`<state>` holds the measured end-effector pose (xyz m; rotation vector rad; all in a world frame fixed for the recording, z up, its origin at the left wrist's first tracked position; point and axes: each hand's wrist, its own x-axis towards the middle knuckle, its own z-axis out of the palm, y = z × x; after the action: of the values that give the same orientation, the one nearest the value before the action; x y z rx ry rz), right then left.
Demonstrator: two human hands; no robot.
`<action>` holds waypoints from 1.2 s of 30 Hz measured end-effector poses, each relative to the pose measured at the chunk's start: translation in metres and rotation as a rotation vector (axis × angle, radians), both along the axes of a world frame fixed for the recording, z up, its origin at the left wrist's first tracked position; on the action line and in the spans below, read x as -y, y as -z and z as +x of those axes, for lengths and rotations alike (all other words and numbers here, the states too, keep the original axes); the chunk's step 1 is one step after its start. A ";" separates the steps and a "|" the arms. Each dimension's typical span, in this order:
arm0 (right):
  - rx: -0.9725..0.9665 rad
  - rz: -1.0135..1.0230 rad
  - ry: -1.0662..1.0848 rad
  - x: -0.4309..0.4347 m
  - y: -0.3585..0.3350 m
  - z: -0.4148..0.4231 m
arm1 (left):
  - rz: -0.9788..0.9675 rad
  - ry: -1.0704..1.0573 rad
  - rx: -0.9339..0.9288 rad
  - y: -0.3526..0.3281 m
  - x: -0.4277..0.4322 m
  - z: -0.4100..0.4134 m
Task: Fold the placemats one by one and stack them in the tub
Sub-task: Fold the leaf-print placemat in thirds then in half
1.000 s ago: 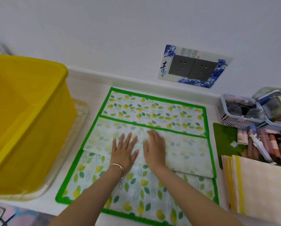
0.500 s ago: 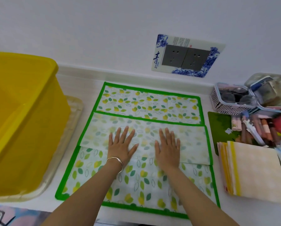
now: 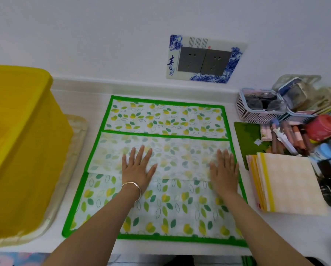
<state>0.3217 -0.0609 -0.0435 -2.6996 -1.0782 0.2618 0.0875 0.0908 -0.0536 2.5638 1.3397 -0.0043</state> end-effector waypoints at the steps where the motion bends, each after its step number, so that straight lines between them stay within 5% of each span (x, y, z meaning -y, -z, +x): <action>1: -0.005 0.061 -0.030 -0.004 -0.002 -0.007 | 0.001 -0.003 0.003 0.000 0.000 0.000; 10: -0.023 0.089 -0.308 -0.066 0.009 -0.110 | -0.006 -0.026 0.022 -0.004 0.001 0.000; 30: -0.029 -0.075 -0.336 -0.065 0.003 -0.109 | -0.041 -0.104 0.015 -0.006 -0.038 -0.097; 36: -0.147 -0.061 -0.616 -0.042 -0.007 -0.080 | -0.092 -0.038 -0.003 -0.025 -0.036 -0.089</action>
<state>0.2416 -0.0187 -0.0370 -2.2726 -1.8455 0.5868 -0.0013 0.1265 -0.0285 2.4634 1.3569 -0.0619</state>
